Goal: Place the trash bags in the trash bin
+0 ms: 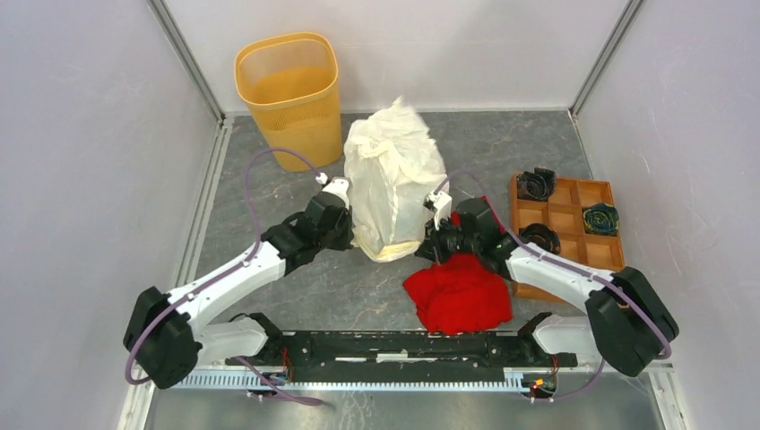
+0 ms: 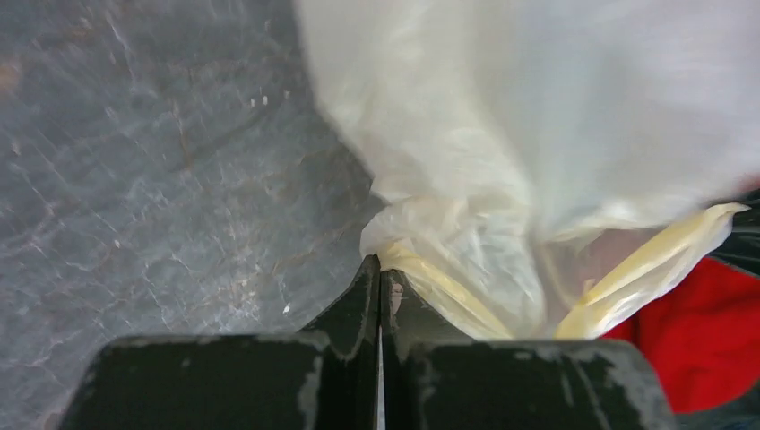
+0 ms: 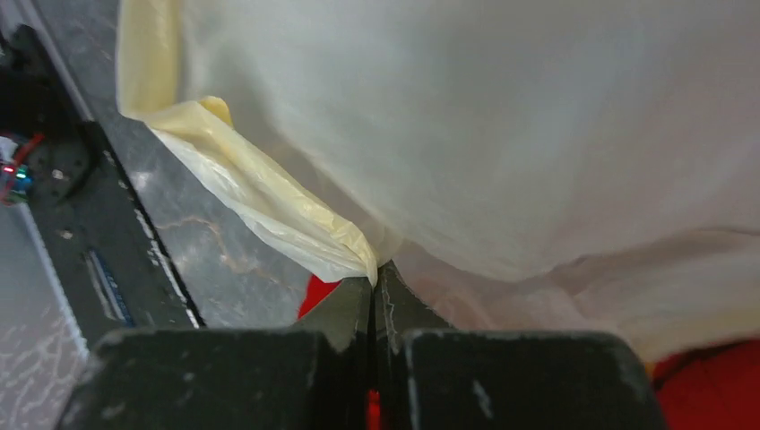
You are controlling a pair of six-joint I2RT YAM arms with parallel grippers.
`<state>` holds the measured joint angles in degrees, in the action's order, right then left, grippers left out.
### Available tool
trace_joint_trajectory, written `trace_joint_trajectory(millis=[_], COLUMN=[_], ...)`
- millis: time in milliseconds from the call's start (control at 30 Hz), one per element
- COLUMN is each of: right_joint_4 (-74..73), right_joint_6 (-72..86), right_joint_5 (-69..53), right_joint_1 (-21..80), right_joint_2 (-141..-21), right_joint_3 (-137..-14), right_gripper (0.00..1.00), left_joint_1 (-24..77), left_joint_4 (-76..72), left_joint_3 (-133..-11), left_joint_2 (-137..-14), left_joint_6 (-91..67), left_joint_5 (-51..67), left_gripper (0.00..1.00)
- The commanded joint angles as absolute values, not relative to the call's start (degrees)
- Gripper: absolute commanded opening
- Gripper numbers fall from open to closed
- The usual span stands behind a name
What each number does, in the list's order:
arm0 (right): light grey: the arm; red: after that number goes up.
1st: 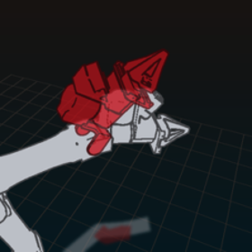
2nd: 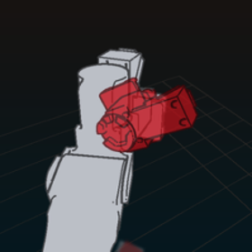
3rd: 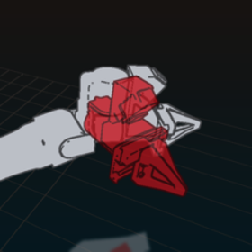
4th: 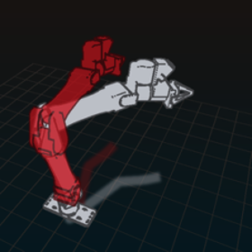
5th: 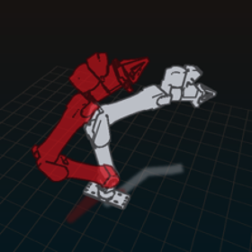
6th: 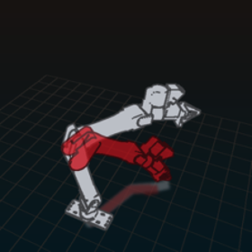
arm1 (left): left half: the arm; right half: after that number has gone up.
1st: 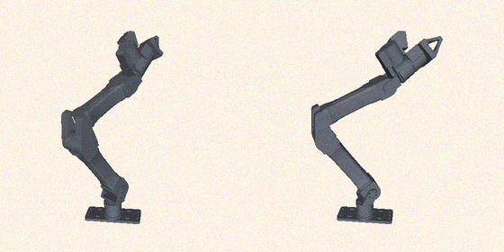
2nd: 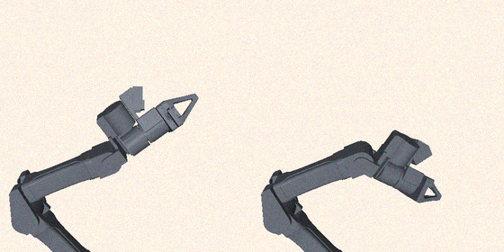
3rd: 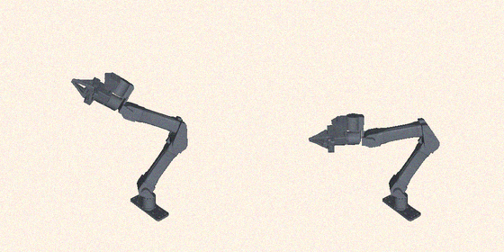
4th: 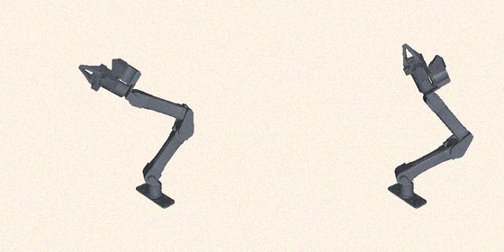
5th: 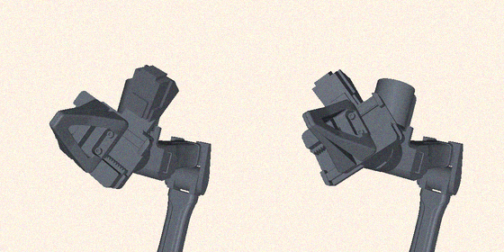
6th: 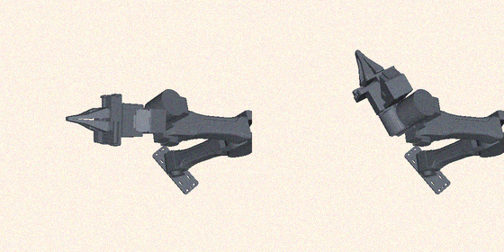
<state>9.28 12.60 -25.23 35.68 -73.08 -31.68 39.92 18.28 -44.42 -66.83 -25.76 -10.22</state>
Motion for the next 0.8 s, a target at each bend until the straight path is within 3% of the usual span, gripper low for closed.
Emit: trace_joint_trajectory(millis=[0, 133, 233, 300, 400, 467, 533, 767], right_joint_4=[5.04, 1.51, 6.39, 11.08, 18.29, 22.24, 25.33, 32.68], right_joint_6=[9.51, 11.36, 20.04, 26.55, 34.78, 39.4, 42.91, 53.49], right_joint_5=[-26.84, -28.69, -26.54, -23.93, -23.07, -23.79, -24.58, -25.76], right_joint_1=[36.06, 36.01, 35.87, 35.56, 35.09, 34.54, 33.82, 27.79], right_joint_2=[-67.5, -67.56, -65.63, -64.1, -63.76, -64.37, -65.07, -66.14], right_joint_3=[-50.1, -56.14, -53.98, -51.1, -47.27, -45.64, -44.64, -42.69], right_gripper=[0.01, 0.0, 0.0, 0.0, 0.0, 0.0, 0.0, 0.0], left_joint_1=[39.81, 39.81, 39.81, 39.86, 39.81, 39.86, 39.83, 39.81], left_joint_4=[16.33, 21.08, 24.98, 27.83, 29.21, 28.85, 28.2, 31.72], left_joint_3=[-58.58, -71.36, -73.9, -72.71, -67.08, -62.04, -57.49, -45.75], left_joint_2=[-58.38, -60.07, -59.47, -57.72, -52.34, -46.11, -41.19, -27.27], left_joint_6=[-22.74, -18.92, -20.15, -22.99, -27.03, -30.14, -31.45, -41.08], left_joint_5=[-13.01, -9.84, -12.69, -15.81, -17.23, -17.09, -15.46, -18.05], left_gripper=[0.02, 0.04, 0.19, 0.39, 0.78, 0.96, 1.0, 1.0])
